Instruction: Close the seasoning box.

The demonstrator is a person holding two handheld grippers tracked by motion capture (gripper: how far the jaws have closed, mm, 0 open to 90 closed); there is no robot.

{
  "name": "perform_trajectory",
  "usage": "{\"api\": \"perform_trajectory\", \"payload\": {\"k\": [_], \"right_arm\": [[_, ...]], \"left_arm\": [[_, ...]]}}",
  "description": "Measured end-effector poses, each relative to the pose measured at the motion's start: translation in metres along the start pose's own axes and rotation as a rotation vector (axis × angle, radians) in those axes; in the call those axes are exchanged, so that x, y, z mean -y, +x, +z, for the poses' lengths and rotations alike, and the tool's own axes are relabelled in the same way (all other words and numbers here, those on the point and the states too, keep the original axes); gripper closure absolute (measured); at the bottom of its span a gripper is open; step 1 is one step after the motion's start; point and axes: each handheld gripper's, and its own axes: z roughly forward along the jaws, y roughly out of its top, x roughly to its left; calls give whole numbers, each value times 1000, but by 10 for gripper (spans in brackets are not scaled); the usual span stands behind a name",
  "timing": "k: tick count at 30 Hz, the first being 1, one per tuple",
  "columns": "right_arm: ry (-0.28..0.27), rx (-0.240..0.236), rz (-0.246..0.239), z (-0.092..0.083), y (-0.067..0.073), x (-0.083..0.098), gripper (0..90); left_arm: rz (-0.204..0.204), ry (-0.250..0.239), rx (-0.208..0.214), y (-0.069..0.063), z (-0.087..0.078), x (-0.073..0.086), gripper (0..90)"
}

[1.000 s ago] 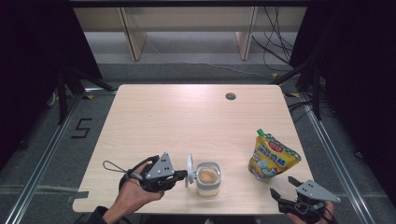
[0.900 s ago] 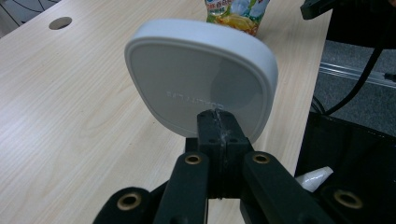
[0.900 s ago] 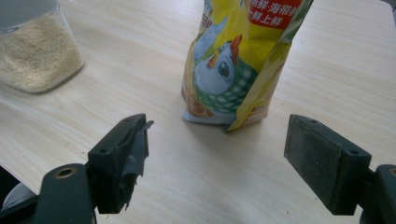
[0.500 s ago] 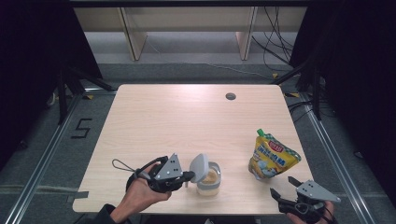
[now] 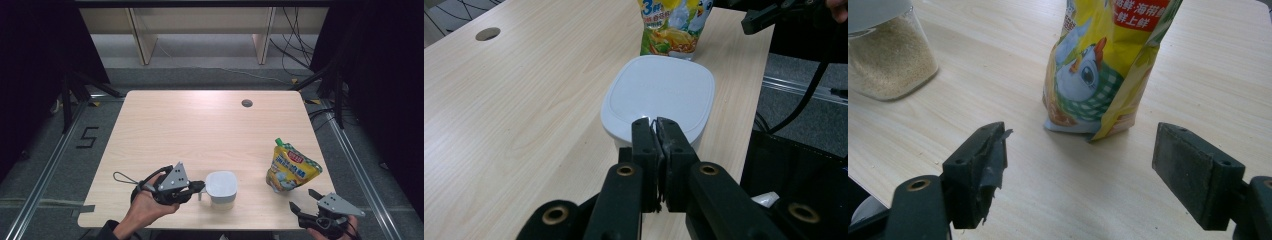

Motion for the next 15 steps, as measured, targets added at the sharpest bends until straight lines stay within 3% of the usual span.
{"api": "perform_trajectory", "payload": {"k": [1, 3, 4, 6, 7, 10, 13, 14, 15], "right_arm": [[0, -1, 3, 0, 0, 0, 229], [-1, -3, 0, 0, 0, 0, 229], [-12, 0, -25, 1, -2, 0, 229], [-11, -7, -19, 0, -1, 0, 229], [0, -2, 5, -1, 1, 0, 229], [-10, -8, -19, 0, -1, 0, 228], [-5, -3, -3, 0, 0, 0, 226], [-11, -10, -18, 1, -2, 0, 226], [-11, -10, -18, 1, -2, 0, 226]], "left_arm": [[-20, -15, -5, 1, -1, 2, 847], [-14, -1, -5, 2, -3, 2, 829], [-26, -11, -1, 3, -4, 3, 818], [-43, -17, -5, 4, -6, 5, 801], [-54, -27, -4, 5, -7, 7, 768], [-72, -29, 1, 8, -11, 13, 606], [-110, -34, 10, 8, -13, 19, 528], [-108, -35, -1, 9, -14, 21, 462], [-109, -36, -8, 10, -15, 23, 462]]}}
